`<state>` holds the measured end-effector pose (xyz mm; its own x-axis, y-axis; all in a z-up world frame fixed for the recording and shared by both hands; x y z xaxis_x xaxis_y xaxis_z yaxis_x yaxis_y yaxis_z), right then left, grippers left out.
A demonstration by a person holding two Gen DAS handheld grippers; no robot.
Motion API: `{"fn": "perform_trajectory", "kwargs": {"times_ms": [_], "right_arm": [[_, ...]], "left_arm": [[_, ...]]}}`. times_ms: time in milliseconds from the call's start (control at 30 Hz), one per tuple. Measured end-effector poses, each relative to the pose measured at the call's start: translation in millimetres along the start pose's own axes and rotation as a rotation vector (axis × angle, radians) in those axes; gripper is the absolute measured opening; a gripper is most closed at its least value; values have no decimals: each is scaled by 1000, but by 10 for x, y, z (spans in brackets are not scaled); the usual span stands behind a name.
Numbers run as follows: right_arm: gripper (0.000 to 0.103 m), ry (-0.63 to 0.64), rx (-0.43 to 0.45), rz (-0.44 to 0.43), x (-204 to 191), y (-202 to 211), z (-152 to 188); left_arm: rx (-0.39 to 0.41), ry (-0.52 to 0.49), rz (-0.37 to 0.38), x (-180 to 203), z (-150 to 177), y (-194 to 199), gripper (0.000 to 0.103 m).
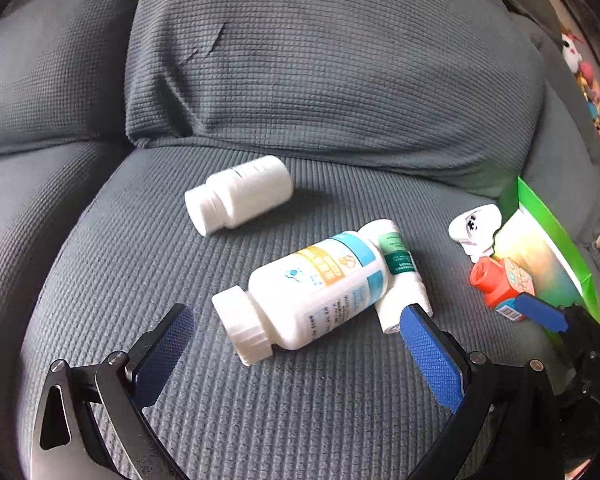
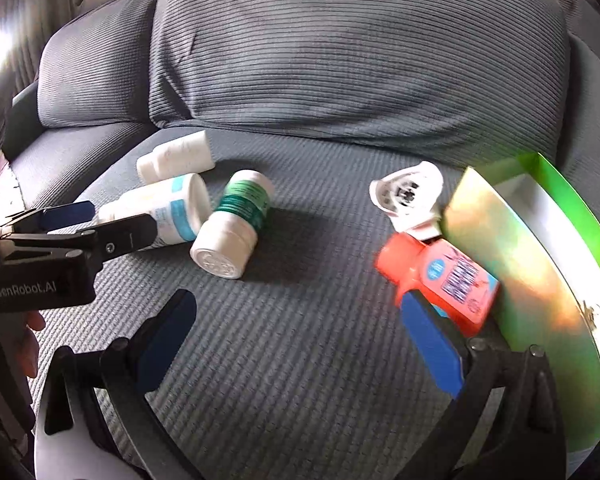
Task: Organize rigid objects
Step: 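Close the right gripper around the large white pill bottle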
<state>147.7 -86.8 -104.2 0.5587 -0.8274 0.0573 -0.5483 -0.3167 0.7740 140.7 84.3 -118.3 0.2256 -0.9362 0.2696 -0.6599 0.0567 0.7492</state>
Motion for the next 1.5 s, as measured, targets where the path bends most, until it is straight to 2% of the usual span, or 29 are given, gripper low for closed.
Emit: {"fn": "perform_trajectory", "kwargs": {"times_ms": [333,667,867,1200,1400,1500], "right_arm": [[102,120,52,-90,-426,-88,-226],[101,253,115,-196,-810,-212,-447],[102,251,121,-280,-904,-314,-532],[101,314,109,-334,-1072,-417,-537],[89,325,81,-372,-1145,-470,-484],[88,325,73,-379,-1149,-466,-456]], "left_arm": [[12,24,39,-73,-51,26,102],[-12,47,68,-147,-78,-77,102],[-34,38,92,-115,-48,-153,102],[-59,50,117,-66,-54,-254,102],[-75,52,144,14,-14,-284,102],[-69,56,143,18,-17,-278,102]]}}
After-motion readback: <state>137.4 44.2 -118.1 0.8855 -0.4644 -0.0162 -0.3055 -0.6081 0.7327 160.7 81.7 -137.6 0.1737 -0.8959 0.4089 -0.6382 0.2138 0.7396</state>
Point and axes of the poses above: each gripper's, at about its wrist camera, not at the fingertips, and y roughly against the way its jaws point, x to its right, z to its underside, the point moved 10 cm from there along -y, roughly the way its jaws point, and after that the axes turned 4 degrees about y, right-handed, at the moved point
